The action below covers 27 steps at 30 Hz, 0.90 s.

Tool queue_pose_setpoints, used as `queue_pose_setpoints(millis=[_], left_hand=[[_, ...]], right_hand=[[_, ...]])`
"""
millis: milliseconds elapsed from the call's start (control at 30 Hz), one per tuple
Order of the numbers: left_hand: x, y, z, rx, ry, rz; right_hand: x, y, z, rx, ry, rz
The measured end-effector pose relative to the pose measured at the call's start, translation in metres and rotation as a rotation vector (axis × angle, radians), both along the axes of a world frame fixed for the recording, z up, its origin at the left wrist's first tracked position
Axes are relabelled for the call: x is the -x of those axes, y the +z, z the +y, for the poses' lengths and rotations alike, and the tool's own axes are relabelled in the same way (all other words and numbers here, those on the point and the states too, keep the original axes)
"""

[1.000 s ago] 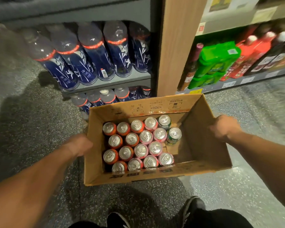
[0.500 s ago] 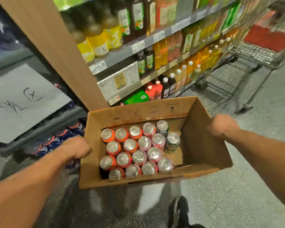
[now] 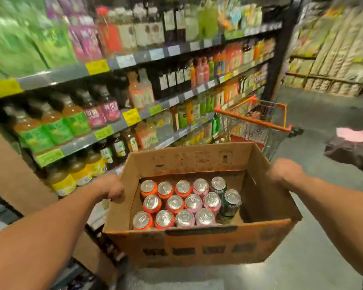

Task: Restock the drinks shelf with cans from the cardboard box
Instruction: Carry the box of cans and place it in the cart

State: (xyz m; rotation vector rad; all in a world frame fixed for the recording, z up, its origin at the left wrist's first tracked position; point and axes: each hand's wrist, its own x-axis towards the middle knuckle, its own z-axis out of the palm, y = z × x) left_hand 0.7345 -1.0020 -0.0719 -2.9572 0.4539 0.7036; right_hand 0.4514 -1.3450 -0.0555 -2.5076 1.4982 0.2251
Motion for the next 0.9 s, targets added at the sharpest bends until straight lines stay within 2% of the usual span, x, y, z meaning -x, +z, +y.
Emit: queue_pose_setpoints(millis=[67,133,233,300,400,567,733,833,900], left_hand=[[-0.006,0.022,-0.038,-0.090,-0.238,-0.070],[-0.011,0.048,-0.078,-0.045,-0.390,-0.101],[-0.014,0.082,-0.132,0.072,-0.318,-0.077],[-0.027,0.100,-0.167,0.071,-0.371,-0.054],[-0.043,0.124,-0.222,0.093,-0.325,-0.060],[-0.047,0.170,-0.316,0.342,-0.213,0.025],[-0.113,0.181,-0.416,0.287,-0.149,0.116],[-0.081,0.208,-0.466,0.267,-0.068,0.132],[-0.052,0.224,-0.500,0.319,-0.040,0.116]], right_hand=[[0.009,0.027,-0.029,0.042,0.021,0.018],[0.019,0.055,-0.051,0.082,0.022,0.035],[0.029,0.093,-0.090,0.124,0.045,0.064],[0.033,0.113,-0.123,0.138,0.029,0.084],[0.036,0.143,-0.173,0.166,0.007,0.136],[0.037,0.184,-0.272,0.110,0.007,0.192],[0.027,0.219,-0.384,0.163,0.028,0.163],[0.016,0.241,-0.441,0.204,0.049,0.139],[0.006,0.258,-0.483,0.224,0.062,0.111]])
